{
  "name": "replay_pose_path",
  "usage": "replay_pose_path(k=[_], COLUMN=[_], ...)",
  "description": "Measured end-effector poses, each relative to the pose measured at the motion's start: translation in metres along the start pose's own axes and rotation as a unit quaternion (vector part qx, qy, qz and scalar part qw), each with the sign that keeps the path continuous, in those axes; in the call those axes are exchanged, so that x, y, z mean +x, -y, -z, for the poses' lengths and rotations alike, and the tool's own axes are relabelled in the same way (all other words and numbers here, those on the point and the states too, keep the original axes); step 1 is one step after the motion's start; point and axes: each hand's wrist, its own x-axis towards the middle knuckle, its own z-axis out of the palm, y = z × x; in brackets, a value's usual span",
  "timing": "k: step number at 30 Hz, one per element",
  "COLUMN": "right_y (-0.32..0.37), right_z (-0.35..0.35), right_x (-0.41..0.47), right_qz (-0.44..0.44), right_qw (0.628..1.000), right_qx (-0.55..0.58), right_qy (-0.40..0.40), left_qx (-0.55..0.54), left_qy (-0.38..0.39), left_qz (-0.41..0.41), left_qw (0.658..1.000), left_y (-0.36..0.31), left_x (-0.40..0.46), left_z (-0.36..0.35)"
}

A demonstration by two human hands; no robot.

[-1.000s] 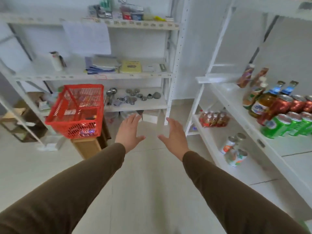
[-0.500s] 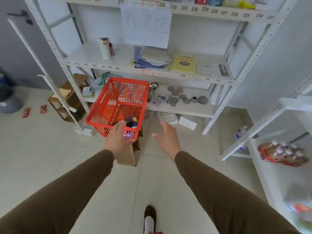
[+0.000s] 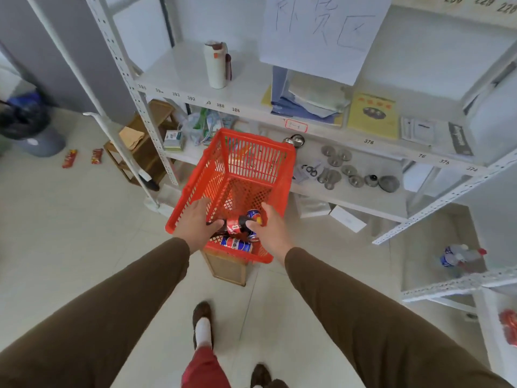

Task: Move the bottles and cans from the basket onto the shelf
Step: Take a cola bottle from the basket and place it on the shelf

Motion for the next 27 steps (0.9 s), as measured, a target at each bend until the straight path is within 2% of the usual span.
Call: replay_pose_path(k=[5,12,18,23,27], right_y=[-0.004,-0.024,-0.048,-0.066,-0.074], right_z=[-0.038,-0.094,-0.129,-0.161,-0.176], right_x=[0.054,0.105,0.131,0.155,0.178], right_qz=[-0.112,-0.274,-0.407,-0.44,-0.485], right_qw=[0.988,0.936,0.865,0.801,0.747], right_qx=[0.102,0.211,0.279,0.379,0.413], right_qy=[-0.011,-0.057,-0.094,-0.142,-0.187], left_qx=[0.011,0.045,0.054,0.029,0.013], left_qy=[0.069,0.202,0.259,0.27,0.266], left_qz=[-0.045,-0.088,-0.071,-0.041,-0.016], left_qw=[0.997,0.974,0.962,0.962,0.964], left_y=[0.018,0.04,0.056,0.066,0.074], left_x=[0.073,0.141,0.174,0.191,0.199], left_z=[-0.012,-0.03,-0.052,-0.069,-0.08])
